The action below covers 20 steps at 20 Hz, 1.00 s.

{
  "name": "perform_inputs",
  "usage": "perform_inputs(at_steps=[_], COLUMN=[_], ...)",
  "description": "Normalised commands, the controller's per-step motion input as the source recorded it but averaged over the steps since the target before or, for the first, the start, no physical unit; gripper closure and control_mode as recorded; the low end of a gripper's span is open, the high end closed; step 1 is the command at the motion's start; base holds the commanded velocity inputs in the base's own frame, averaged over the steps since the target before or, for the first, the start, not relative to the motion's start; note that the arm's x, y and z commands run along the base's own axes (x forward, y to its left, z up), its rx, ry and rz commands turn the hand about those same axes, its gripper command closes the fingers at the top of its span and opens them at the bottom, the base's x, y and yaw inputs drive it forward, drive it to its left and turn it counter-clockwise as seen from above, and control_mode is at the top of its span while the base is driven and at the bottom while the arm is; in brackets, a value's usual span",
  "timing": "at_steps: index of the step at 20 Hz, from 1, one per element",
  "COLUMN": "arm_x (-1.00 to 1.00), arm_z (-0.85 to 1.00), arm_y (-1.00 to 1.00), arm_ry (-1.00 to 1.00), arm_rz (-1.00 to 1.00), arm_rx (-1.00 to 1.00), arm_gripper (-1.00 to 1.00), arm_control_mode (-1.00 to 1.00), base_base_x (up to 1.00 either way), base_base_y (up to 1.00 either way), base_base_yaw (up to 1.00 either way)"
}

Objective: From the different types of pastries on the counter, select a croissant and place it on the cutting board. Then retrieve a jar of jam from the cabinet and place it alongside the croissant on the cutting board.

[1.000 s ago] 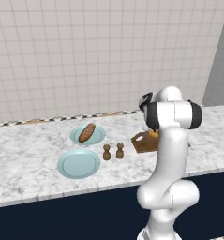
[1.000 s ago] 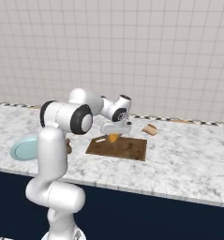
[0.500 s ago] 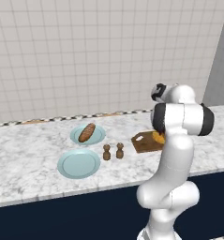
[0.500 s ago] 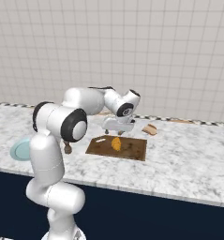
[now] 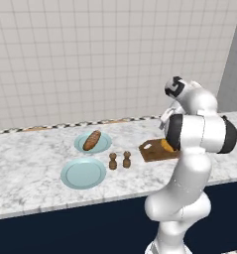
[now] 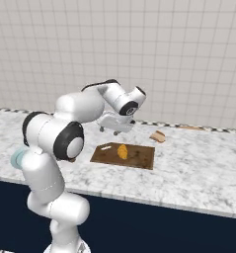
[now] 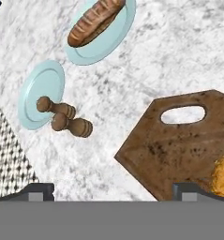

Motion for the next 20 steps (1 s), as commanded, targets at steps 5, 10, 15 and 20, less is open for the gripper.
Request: perform_inputs(at_steps=[5,10,15,20], arm_x=[-0.74,-0.63,-0.96,-1.0], arm_z=[1.0,1.0,1.0,0.53], arm_y=[1.0,1.0,0.25,-0.47], arm_ry=[0.06,0.0,-0.14,-0.45], arm_rz=[0.06,0.04,-0.01,0.01], arm_rx=[-0.14,-0.05,0.02,0.11], arm_gripper=[-1.0,-1.0,-1.0,-1.0], arm_control_mode=[-1.0,-1.0,-1.0,-1.0], base_base_x=[0.0,0.0,0.0,0.0], base_base_y=[0.0,0.0,0.0,0.0], base_base_yaw=[0.0,0.0,0.0,0.0])
